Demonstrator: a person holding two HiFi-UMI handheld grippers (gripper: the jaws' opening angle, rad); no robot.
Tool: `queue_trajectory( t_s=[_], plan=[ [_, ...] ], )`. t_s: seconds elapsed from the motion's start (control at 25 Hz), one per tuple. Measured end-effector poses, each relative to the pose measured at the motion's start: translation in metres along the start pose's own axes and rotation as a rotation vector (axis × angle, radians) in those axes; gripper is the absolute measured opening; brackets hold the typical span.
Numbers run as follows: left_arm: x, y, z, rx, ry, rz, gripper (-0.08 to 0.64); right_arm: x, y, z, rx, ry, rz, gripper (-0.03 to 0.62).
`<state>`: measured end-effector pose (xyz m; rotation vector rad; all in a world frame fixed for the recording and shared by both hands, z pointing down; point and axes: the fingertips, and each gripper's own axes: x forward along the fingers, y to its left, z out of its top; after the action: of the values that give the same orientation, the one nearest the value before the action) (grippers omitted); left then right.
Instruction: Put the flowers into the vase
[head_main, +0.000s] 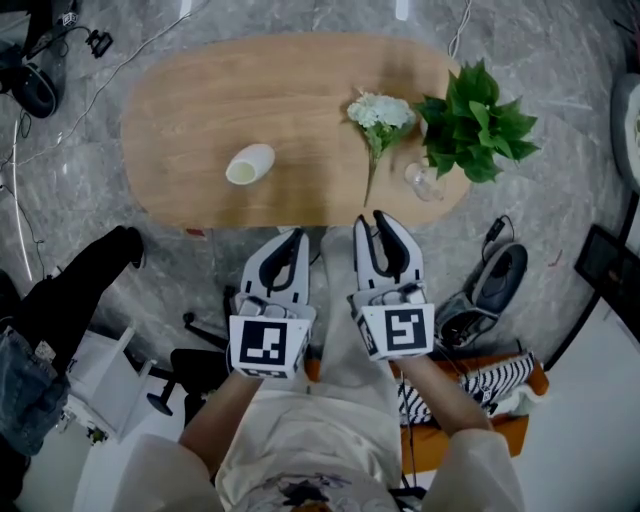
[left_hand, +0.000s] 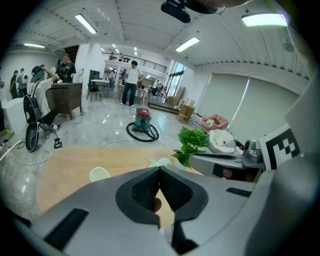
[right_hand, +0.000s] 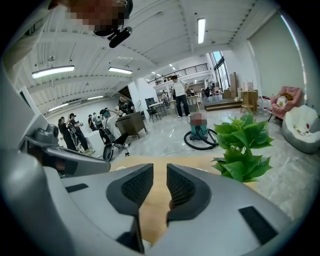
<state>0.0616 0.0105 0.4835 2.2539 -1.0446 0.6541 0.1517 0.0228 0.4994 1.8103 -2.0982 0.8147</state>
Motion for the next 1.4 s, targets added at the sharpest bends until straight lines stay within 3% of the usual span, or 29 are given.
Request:
queue_trajectory(
  t_s=[0.84,1.4],
  plan=[
    [0.051,0.007,-0.028,-0.04,0.067,0.013,0.008,0.047,-0.049,-0.042,0.053,0.078,-0.046,0.141],
    [0.072,0.02,-0.036,-0.049,0.111,0.026,0.008,0.087,-0.08,-0.052,0.1,0.113,-0.093,0.152]
  ],
)
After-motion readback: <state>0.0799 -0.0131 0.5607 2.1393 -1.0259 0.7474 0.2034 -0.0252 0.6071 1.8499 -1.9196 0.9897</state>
